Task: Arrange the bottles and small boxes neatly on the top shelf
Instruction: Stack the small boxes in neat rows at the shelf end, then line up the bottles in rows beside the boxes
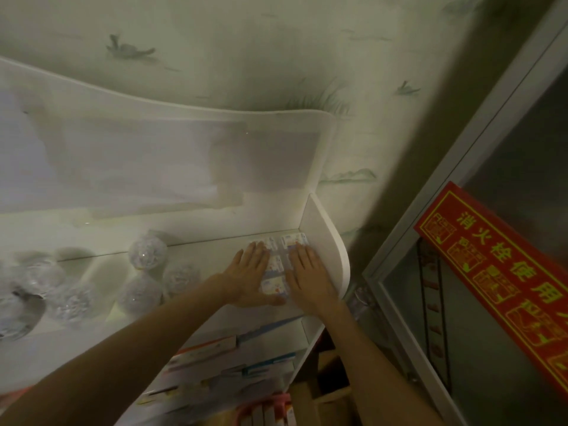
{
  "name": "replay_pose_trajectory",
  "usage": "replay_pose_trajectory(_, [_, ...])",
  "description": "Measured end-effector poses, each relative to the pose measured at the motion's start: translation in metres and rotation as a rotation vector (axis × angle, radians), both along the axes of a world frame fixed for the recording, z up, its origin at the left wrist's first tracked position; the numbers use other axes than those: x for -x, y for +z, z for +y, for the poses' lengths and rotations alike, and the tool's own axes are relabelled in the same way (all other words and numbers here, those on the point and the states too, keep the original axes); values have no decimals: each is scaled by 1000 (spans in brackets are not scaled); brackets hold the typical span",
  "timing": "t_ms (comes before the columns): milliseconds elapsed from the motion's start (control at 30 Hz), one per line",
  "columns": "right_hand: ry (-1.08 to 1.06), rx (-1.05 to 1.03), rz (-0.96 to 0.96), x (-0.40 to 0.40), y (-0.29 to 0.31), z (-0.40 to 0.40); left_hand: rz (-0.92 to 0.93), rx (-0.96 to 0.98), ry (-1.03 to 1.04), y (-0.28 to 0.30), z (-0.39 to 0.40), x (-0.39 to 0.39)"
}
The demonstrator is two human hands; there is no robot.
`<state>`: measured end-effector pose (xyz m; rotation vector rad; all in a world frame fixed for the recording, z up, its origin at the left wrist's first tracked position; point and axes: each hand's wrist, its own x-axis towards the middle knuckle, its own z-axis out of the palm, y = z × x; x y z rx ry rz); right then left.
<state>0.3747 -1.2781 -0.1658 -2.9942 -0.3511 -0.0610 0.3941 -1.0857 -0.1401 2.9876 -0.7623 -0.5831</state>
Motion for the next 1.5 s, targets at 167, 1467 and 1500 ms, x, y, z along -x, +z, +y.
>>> replay_pose_trajectory(167, [24,31,-15,-7,-9,-3,-32,1,-39,-7,1,-2])
replay_pose_trajectory(1467, [-23,-249,-7,-11,33,17,-361,286,6,56,47,-6])
replay_pose_trajectory(1500, [11,-296,-13,-9,36,29,-392,304,28,65,61,-8])
